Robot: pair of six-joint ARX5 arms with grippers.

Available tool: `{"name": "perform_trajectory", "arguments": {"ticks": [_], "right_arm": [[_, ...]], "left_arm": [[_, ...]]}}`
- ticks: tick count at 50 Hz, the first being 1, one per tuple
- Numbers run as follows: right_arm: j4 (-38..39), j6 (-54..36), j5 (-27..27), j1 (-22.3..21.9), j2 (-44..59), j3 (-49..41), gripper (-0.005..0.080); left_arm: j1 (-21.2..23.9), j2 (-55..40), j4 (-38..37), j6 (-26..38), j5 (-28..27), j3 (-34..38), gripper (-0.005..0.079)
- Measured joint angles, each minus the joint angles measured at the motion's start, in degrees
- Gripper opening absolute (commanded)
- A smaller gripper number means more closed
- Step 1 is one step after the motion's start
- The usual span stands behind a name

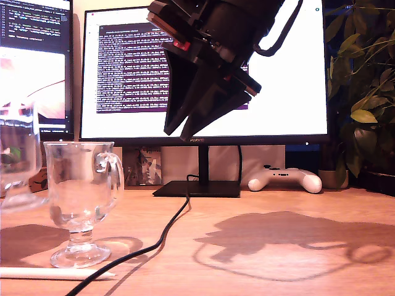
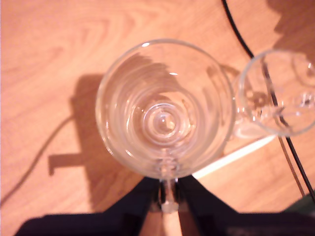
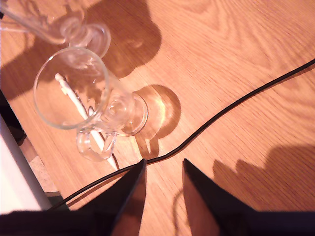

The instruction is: Pick the small glass cups in front of you with each of your hands, and place them behind the white pen

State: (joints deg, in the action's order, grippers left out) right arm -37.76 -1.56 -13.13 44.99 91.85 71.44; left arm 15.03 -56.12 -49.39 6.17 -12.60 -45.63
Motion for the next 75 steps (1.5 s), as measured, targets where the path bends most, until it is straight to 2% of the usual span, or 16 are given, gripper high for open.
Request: {"name": "perform_trajectory", "arguments": {"ticks": [16,75], "right_arm": [[0.0,0.0,0.0,0.0,0.0,0.0,0.0202],[1.6,0.0,0.0,0.0,0.0,0.0,0.0202]], "left_arm": [[1.3,0.2,1.9,-1.1,-0.3,3.8,-0.0024],[1.4,-1.0,4.7,-2.8,1.2,6.0,-0.0024]]}}
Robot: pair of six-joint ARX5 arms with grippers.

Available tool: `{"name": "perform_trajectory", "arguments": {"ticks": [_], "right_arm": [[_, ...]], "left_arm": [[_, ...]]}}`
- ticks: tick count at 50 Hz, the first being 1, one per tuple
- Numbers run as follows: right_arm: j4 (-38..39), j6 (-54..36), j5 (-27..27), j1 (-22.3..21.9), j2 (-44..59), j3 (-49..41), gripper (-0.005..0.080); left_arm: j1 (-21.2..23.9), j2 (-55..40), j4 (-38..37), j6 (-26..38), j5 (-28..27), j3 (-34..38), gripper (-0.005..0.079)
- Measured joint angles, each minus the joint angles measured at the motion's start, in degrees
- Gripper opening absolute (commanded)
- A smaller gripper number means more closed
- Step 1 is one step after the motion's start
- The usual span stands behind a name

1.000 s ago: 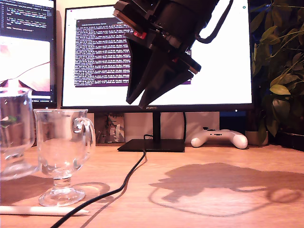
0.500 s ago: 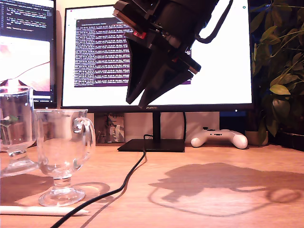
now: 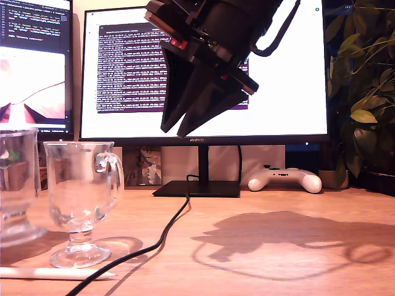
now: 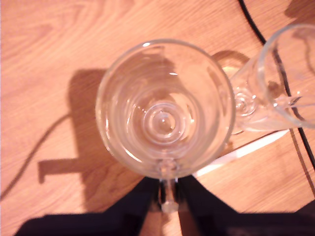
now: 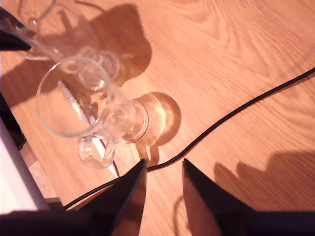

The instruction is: Pick the small glass cups in front of you with each of your hands, and place them behind the white pen

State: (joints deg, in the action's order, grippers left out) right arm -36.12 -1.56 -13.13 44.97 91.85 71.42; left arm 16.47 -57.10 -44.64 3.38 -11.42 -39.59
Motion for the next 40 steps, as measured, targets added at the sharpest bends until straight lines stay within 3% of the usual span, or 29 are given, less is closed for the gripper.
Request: {"name": "perform_trajectory", "arguments": {"ticks": [26,33,40], "right_arm": [[0.7,0.0,0.0,0.0,0.0,0.0,0.0202],[0.8,-0.3,0.0,0.0,0.0,0.0,0.0202],[1.4,-0.4,0.0,0.0,0.0,0.0,0.0202]], "left_arm": [[0.0,-2.0,0.5,0.0,-0.4,0.1,-0.0021],[0.1,-2.0,0.5,-0.1,-0.5,0.1,0.0107],[1.2,-2.0,0.6,-0.1,-0.5,0.1,0.0119]]}}
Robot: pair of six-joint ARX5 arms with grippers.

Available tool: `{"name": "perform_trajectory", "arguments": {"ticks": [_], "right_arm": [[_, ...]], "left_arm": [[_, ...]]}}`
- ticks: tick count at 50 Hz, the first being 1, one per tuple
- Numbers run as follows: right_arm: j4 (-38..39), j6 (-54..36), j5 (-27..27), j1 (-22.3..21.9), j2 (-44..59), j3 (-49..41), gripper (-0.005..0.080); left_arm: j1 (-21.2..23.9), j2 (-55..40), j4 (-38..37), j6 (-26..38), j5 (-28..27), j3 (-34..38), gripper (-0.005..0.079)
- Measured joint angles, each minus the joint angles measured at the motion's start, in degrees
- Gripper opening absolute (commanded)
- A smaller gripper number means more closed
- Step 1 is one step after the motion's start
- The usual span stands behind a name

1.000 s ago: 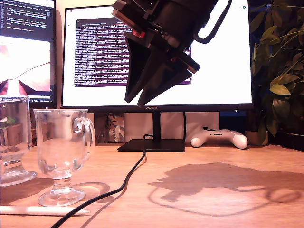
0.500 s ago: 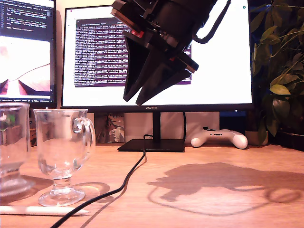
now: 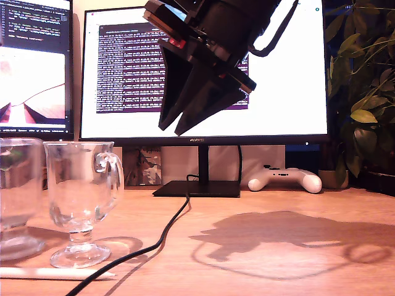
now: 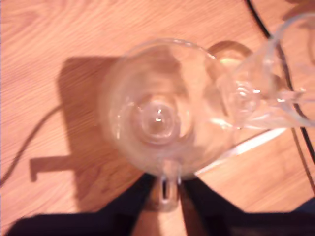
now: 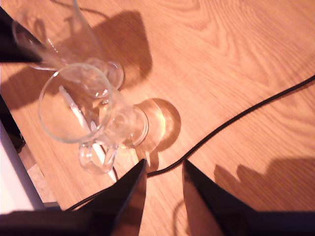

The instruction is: Pick the small glass cups in front of you with each of your hands, and place them behind the white pen

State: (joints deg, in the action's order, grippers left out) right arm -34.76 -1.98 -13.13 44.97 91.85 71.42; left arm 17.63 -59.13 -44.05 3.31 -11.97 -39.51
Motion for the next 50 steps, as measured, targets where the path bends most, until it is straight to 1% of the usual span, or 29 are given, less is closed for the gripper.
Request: {"name": "perform_trajectory", "arguments": {"ticks": [16,26,30,33,35,37,38,39,46,50], "right_arm": [[0.3,0.0,0.0,0.0,0.0,0.0,0.0202],[0.3,0.0,0.0,0.0,0.0,0.0,0.0201],[0.2,0.0,0.0,0.0,0.0,0.0,0.0192],[0.0,0.0,0.0,0.0,0.0,0.0,0.0155],[-0.4,0.0,0.0,-0.4,0.0,0.0,0.0093],[-1.1,0.0,0.0,-0.8,0.0,0.0,0.0012],[-1.4,0.0,0.0,-0.9,0.0,0.0,-0.0024],[-1.7,-0.2,0.0,-1.2,0.0,0.0,-0.0007],[-2.2,-0.9,0.0,-3.9,0.0,0.0,-0.0009],[-2.2,-0.9,0.0,-6.3,0.0,0.0,-0.0009]], "left_arm": [[0.3,0.9,-0.6,0.0,0.1,0.0,0.0120],[0.3,7.2,-1.5,0.0,0.6,0.0,0.0120],[0.3,10.0,-2.3,0.0,1.6,0.0,0.0119],[0.3,11.7,-2.7,0.0,2.9,0.0,0.0105],[0.3,12.9,-2.8,0.0,3.8,0.0,0.0058],[0.3,14.0,-2.8,0.0,5.2,0.0,-0.0012],[0.3,14.8,-2.8,0.0,5.9,0.0,-0.0030],[0.3,15.4,-2.8,0.0,6.4,0.0,-0.0019],[-0.9,19.9,-2.5,0.0,10.3,0.0,-0.0019],[-2.3,22.0,-1.6,-0.6,10.8,0.0,-0.0019]]}}
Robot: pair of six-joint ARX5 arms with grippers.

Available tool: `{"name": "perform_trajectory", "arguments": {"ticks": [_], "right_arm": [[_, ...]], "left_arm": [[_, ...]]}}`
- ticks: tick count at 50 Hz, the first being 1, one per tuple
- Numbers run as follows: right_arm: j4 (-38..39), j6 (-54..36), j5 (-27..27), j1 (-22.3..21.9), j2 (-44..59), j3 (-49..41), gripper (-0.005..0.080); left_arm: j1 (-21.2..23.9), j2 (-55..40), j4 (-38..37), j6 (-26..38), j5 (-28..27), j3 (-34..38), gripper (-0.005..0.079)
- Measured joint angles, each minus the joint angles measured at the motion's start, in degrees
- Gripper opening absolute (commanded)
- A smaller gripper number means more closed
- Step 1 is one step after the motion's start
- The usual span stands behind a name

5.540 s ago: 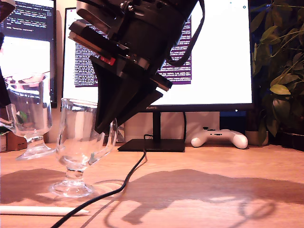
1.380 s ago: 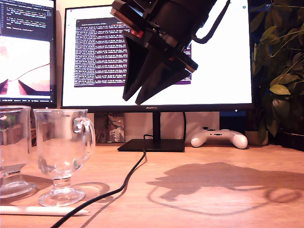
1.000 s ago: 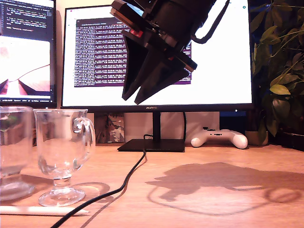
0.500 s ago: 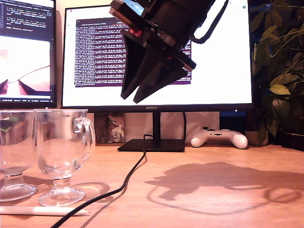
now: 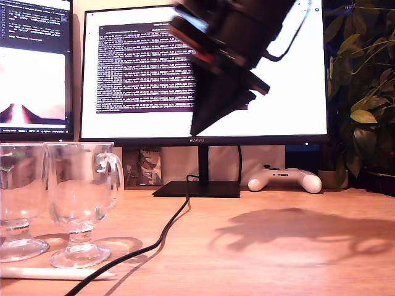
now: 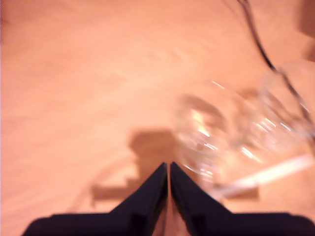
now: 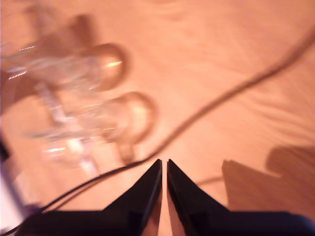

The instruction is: Pick the small glass cups in front of you with each of your hands, and place them behind the white pen

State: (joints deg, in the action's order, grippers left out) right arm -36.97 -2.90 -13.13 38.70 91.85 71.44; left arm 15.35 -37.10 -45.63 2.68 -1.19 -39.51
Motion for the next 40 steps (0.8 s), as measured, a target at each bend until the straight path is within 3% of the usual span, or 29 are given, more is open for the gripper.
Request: {"name": "perform_trajectory", "arguments": {"ticks": [17,25,40], "right_arm": [[4.8,-0.1,4.0,-8.6,-2.7,-1.3,-0.0009],[8.3,0.0,7.4,-10.6,-10.3,-4.3,-0.0009],[13.4,0.8,14.3,-14.1,-18.6,-11.7,-0.0008]], "left_arm": [[-5.0,10.8,9.0,-5.8,0.0,5.2,-0.0019],[-5.4,10.3,16.1,-10.2,-1.2,8.1,-0.0019],[-5.4,8.7,24.3,-10.4,-2.9,12.2,-0.0019]]}}
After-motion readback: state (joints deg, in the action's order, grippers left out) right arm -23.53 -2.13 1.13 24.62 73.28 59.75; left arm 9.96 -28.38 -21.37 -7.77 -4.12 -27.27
